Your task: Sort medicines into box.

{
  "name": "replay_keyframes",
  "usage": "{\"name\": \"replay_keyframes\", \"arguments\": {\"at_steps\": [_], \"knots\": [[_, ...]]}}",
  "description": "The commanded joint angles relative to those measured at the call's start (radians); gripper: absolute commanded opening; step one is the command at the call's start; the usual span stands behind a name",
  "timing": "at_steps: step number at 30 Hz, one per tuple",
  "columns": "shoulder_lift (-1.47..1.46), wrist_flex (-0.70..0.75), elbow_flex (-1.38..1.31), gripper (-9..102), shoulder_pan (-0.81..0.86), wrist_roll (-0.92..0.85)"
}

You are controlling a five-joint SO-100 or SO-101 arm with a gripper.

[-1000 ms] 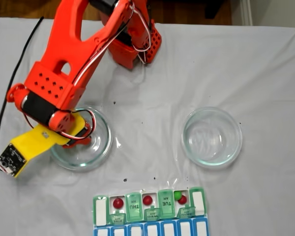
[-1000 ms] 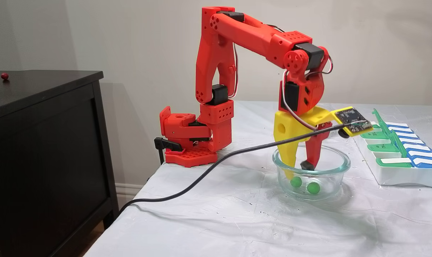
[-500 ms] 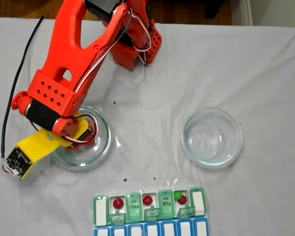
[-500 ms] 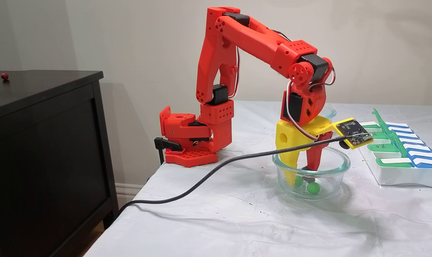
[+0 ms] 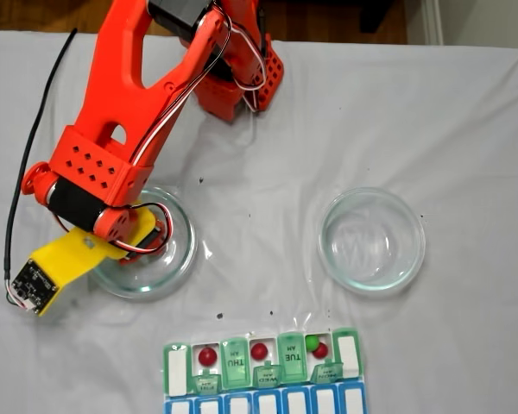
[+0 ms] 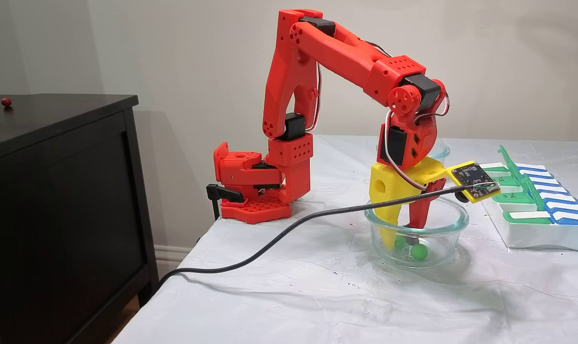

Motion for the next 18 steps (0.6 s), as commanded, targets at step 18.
{"name": "replay_keyframes", "arguments": {"at_steps": [18], "knots": [[0.156, 0.106, -0.08, 0, -0.106, 0.233]]}}
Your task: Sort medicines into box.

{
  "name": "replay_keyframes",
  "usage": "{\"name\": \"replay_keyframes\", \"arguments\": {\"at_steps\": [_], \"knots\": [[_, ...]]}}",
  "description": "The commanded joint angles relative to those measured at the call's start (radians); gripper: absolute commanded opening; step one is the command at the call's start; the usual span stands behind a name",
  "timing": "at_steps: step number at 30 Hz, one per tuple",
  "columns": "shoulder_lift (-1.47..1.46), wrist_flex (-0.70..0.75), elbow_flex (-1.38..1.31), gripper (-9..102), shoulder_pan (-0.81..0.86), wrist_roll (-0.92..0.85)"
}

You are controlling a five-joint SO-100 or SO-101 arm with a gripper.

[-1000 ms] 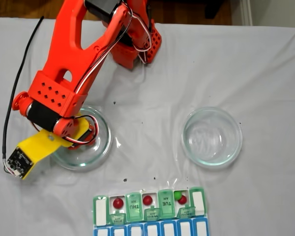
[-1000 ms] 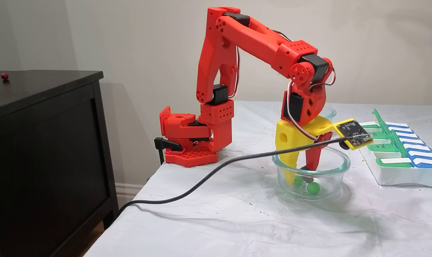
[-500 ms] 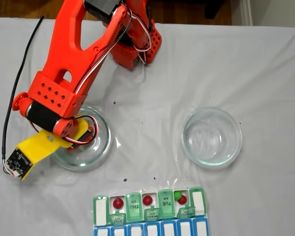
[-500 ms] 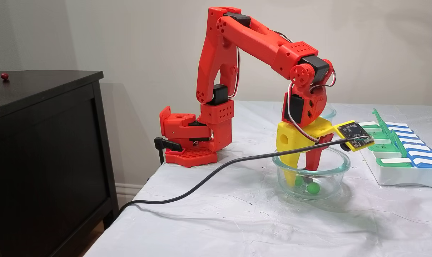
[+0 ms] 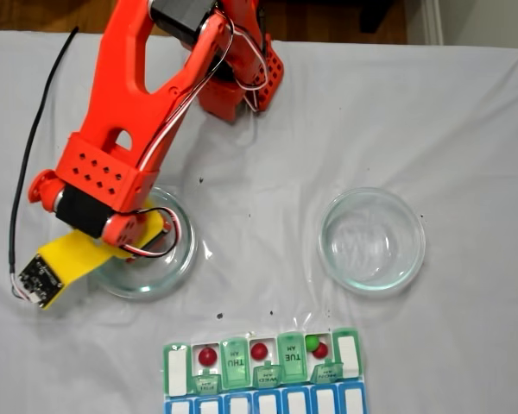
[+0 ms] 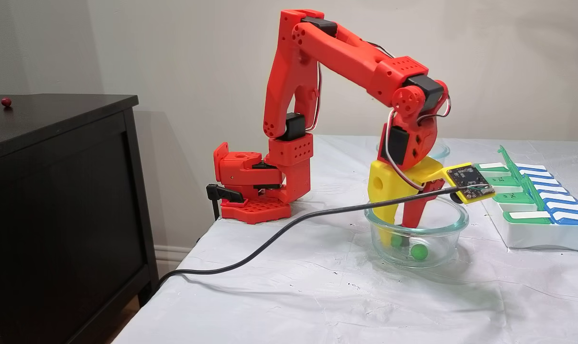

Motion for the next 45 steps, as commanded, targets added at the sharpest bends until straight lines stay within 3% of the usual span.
{"name": "replay_keyframes", "arguments": {"at_steps": [1, 7, 12, 19, 28, 45], "knots": [[0.184, 0.017, -0.086, 0, -0.072, 0.103], [0.279, 0.078, -0.305, 0, -0.133, 0.29], [0.402, -0.052, -0.27, 0, -0.19, 0.497], [0.489, -0.291, -0.055, 0, -0.414, 0.735], [0.385, -0.541, 0.052, 0, -0.532, 0.802], [0.344, -0.752, 0.166, 0, -0.6, 0.815]]}}
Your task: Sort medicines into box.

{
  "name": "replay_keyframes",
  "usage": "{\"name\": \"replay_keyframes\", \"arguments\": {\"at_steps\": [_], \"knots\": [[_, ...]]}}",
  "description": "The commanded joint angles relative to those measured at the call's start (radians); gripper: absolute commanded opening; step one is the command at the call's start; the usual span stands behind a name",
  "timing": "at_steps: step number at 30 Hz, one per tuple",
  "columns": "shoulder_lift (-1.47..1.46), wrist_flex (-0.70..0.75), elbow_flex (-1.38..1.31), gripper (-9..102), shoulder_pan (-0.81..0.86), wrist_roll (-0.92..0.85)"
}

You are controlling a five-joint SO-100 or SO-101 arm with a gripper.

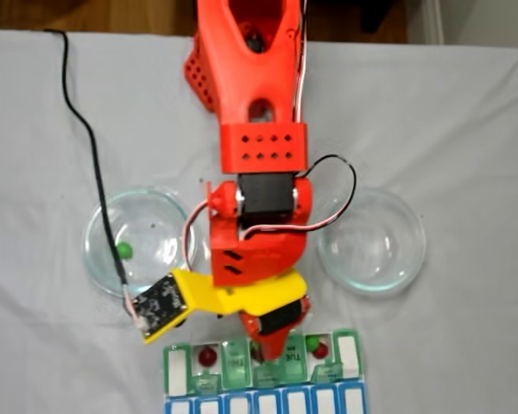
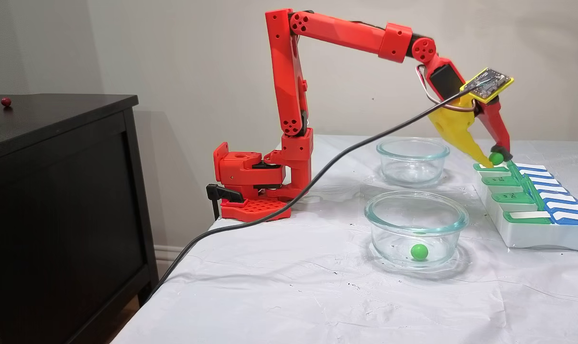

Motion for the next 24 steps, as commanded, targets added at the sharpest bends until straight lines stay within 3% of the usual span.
{"name": "replay_keyframes", "arguments": {"at_steps": [1, 24], "knots": [[0.049, -0.028, -0.008, 0, -0.023, -0.005], [-0.083, -0.225, 0.006, 0, -0.008, -0.107]]}}
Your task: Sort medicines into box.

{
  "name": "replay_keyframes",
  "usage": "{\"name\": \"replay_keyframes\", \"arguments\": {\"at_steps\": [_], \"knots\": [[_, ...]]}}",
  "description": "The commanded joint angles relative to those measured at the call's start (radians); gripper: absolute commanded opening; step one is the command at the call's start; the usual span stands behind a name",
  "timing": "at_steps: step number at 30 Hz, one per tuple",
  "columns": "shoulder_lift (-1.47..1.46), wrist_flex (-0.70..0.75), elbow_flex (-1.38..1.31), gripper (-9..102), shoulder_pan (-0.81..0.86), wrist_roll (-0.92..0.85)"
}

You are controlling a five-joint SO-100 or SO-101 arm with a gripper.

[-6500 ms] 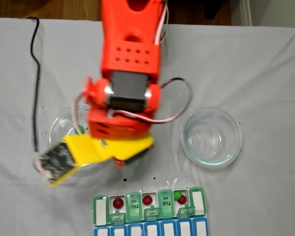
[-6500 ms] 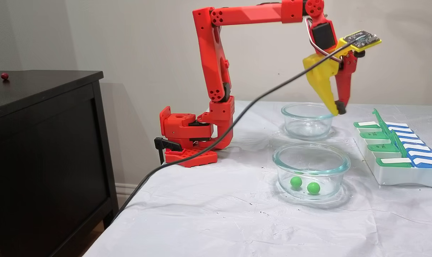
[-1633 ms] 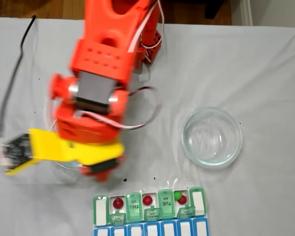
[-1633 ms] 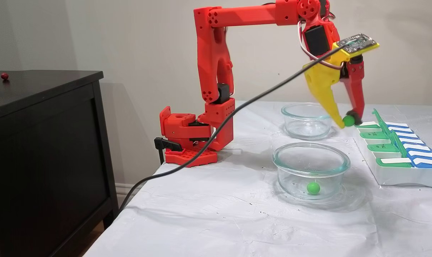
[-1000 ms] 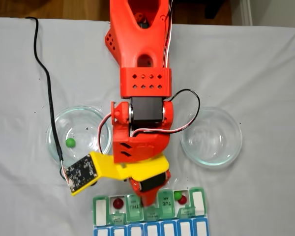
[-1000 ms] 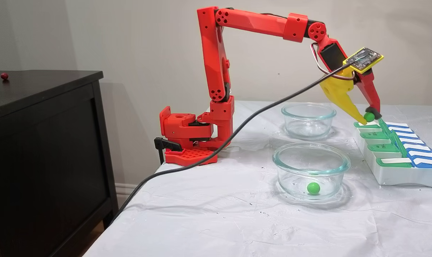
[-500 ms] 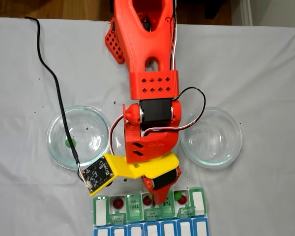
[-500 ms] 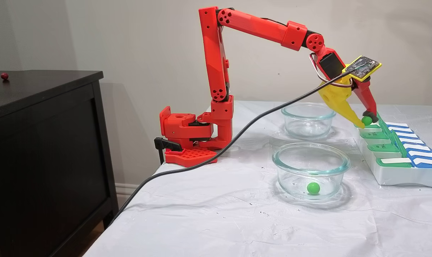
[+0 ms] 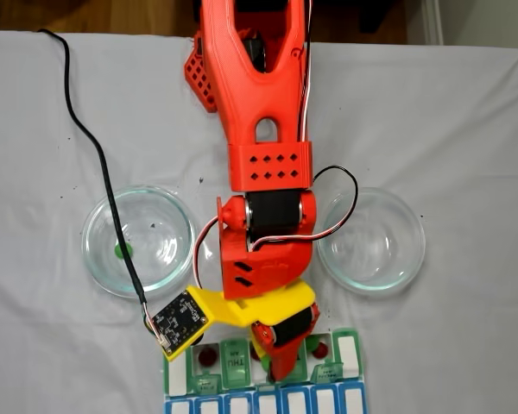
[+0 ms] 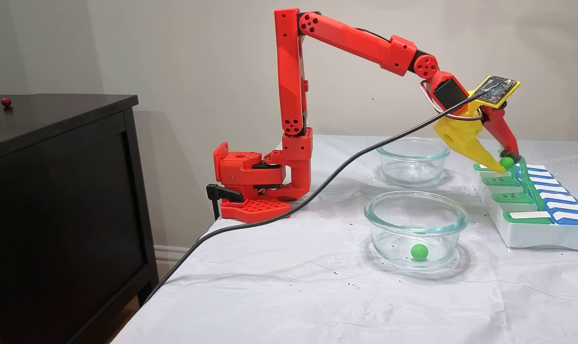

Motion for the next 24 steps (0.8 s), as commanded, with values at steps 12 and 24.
{"name": "replay_keyframes", "arguments": {"at_steps": [12, 24], "knots": [[0.259, 0.153, 0.005, 0, 0.041, 0.129], [0.319, 0.146, 0.118, 0, 0.051, 0.153]]}}
